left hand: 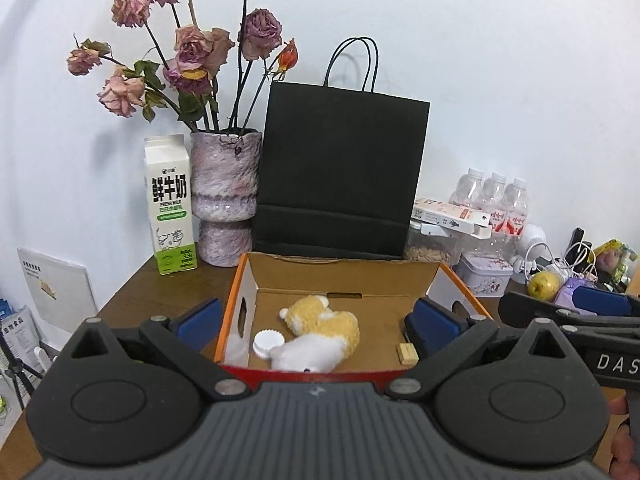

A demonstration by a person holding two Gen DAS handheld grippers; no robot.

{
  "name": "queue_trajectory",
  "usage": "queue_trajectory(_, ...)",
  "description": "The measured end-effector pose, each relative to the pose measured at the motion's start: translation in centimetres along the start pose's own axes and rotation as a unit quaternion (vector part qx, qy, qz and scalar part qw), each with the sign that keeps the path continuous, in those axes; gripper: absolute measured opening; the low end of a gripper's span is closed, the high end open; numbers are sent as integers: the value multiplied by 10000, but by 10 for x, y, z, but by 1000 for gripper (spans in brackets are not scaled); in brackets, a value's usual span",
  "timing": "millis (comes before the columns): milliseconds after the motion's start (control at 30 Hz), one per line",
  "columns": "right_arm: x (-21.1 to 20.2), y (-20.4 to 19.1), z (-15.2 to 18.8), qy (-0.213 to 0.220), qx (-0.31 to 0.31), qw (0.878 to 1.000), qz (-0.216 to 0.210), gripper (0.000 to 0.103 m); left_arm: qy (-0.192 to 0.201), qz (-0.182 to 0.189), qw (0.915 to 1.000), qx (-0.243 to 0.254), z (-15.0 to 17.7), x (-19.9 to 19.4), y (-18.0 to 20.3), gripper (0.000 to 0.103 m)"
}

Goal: Organize objects
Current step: 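Withdraw both grippers from the box back toward the remaining objects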

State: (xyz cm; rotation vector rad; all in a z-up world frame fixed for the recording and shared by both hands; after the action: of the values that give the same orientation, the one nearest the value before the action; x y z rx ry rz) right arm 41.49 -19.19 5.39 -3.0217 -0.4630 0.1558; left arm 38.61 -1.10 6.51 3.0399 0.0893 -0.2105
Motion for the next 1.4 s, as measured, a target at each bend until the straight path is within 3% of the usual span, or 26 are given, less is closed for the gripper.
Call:
queue_trajectory(533,-70,-18,-9,65,-62,10000,2,103,24,-206,9998,73,-8,-69,-12,103)
queue_trajectory(1200,-140,-37,34,-223,-85,9997,-77,103,-319,-331,9989,130,30,-133,-35,103)
queue_trajectory(1400,-153,-43,53,-372,-117,9992,-89,103,-428,-222,9987,144,47,-149,-38,103)
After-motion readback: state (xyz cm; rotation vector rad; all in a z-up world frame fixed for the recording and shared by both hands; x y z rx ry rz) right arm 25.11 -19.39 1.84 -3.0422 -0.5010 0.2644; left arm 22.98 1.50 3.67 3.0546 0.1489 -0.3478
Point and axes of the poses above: each gripper's, at about its wrist camera, not at the fingertips, and x roughly the way its jaws point, y to its right, z to its underside, the point moved 4 cm from there along x, roughly the way its jaws point, and after that the axes turned 15 degrees about y, right-handed, at the moved point
